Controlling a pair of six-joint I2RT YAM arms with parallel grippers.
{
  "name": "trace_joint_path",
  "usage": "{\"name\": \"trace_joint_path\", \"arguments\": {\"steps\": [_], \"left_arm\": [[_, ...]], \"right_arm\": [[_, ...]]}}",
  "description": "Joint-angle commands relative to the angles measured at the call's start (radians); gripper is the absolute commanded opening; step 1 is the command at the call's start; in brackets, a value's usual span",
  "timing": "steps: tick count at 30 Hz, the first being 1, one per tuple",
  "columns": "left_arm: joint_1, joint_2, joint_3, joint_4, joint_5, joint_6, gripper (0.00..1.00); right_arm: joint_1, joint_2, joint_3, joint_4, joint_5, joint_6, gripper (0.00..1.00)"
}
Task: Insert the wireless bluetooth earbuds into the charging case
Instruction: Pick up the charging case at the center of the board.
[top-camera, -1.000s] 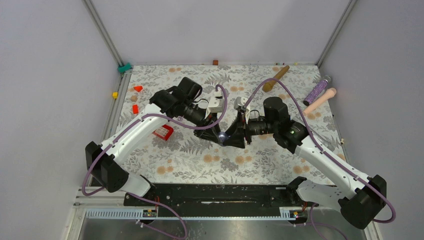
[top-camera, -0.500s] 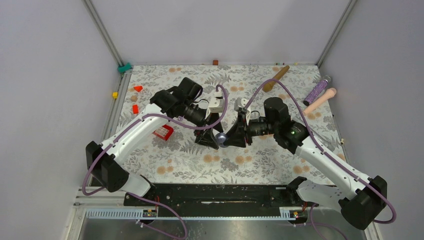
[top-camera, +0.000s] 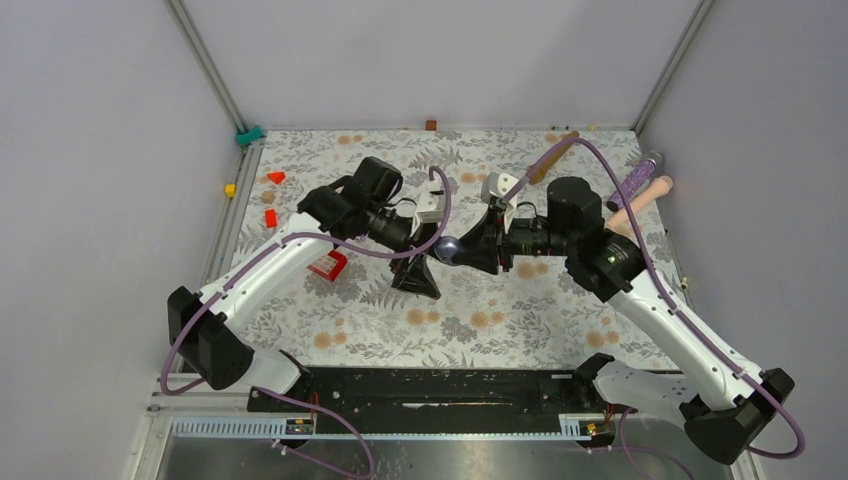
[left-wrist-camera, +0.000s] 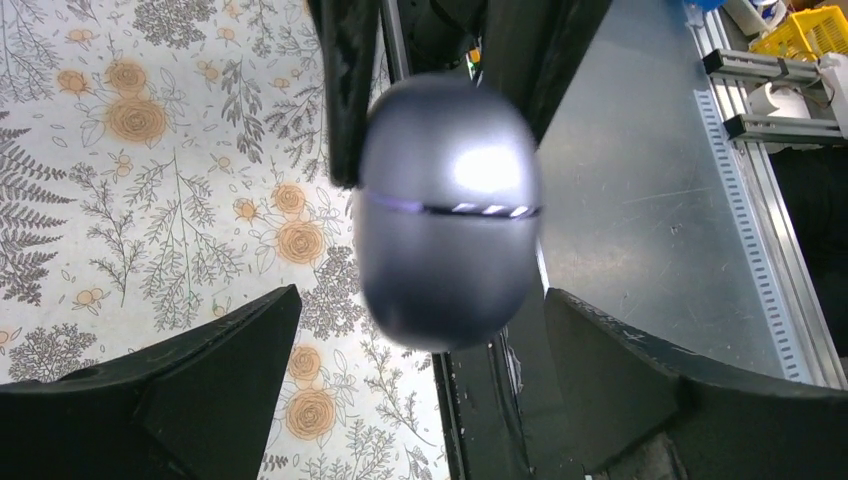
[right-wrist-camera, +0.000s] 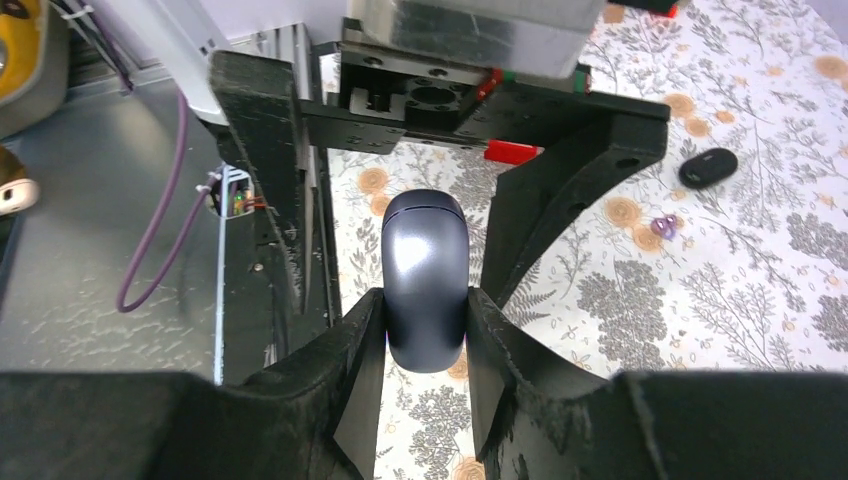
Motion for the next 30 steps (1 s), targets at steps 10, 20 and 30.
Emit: {"name": "trace_joint_path", "arguments": {"steps": [10, 20, 30], "left_arm": [[0.000, -0.019, -0.050, 0.240, 0.045, -0.190, 0.59], [0.002, -0.023, -0.057, 0.269, 0.026, -0.216, 0.55], [0.005, -0.023, -0.067, 0.275, 0.002, -0.206, 0.59]], "right_arm": [[-0.009, -0.014, -0.090, 0.155, 0.142, 0.067, 0.15], [-0.041, 0.022, -0.106, 0.180, 0.042, 0.146, 0.15], [-0.098, 0.023, -0.103, 0.174, -0.048, 0.198, 0.16]]}}
